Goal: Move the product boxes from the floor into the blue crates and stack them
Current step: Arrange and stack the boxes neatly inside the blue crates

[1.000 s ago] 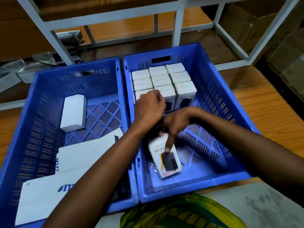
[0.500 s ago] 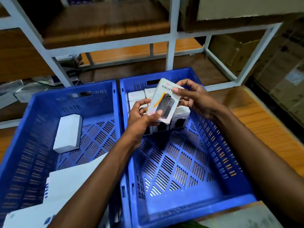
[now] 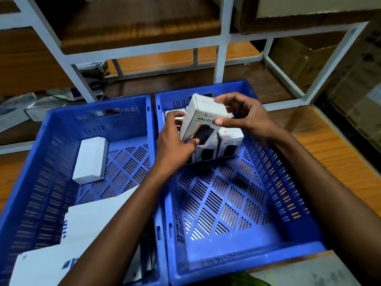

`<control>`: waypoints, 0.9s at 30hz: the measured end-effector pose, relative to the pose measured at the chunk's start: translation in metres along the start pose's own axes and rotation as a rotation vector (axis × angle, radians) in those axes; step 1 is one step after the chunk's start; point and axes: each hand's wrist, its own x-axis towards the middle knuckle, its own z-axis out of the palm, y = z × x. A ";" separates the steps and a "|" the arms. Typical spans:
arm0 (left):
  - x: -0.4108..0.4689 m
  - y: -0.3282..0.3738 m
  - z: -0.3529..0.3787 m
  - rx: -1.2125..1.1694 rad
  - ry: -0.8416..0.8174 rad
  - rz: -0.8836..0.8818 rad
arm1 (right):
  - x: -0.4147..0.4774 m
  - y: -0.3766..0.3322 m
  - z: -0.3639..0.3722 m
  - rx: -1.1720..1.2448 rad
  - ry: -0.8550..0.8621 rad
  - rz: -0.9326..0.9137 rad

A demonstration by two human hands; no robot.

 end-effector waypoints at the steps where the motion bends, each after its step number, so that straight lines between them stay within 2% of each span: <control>1: 0.000 -0.001 -0.003 0.077 0.016 0.035 | 0.000 0.002 -0.002 -0.052 -0.018 0.018; 8: -0.010 0.007 -0.006 0.228 -0.025 0.213 | 0.005 0.020 0.003 -0.196 -0.141 0.172; 13: -0.008 -0.003 -0.009 0.355 -0.071 0.161 | 0.005 0.032 0.021 -0.264 -0.128 0.183; 20: -0.004 -0.008 -0.011 0.578 -0.076 0.148 | 0.004 0.055 0.040 -0.354 -0.057 0.113; 24: -0.007 -0.013 -0.009 0.897 -0.152 0.158 | -0.007 0.075 0.060 -0.566 -0.082 -0.027; 27: -0.004 -0.011 -0.004 1.097 -0.180 0.138 | -0.007 0.094 0.067 -0.694 -0.018 -0.122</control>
